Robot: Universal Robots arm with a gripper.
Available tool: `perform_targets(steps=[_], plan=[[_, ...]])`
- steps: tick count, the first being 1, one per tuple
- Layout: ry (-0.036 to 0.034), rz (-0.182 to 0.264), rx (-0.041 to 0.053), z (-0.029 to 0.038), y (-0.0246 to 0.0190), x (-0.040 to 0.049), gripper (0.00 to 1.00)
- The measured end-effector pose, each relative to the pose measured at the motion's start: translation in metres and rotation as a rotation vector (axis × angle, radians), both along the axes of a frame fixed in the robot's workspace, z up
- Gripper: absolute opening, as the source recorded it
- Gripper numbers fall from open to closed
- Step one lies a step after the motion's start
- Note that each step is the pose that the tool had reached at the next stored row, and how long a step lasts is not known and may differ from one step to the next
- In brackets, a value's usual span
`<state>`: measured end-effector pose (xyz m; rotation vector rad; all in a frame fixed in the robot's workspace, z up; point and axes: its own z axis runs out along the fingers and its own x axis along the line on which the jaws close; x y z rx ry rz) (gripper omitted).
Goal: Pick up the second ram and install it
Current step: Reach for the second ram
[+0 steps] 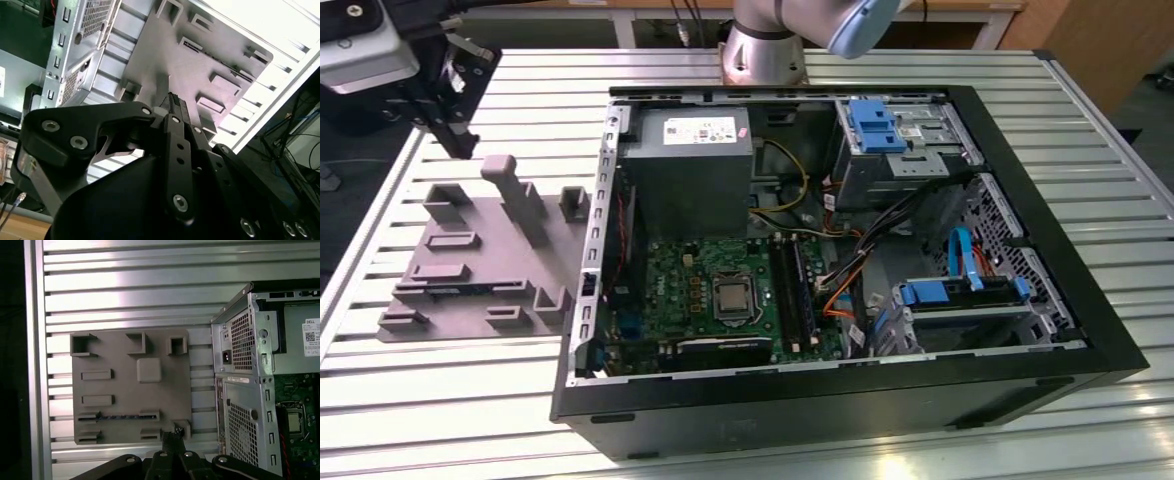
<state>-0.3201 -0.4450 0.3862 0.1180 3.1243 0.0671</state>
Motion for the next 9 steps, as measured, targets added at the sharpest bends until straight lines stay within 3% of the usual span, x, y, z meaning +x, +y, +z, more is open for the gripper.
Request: perform_targets(steps=[9], plan=[[-0.0001, 0.0, 0.0, -0.0002, 0.0001, -0.0184, 0.11]])
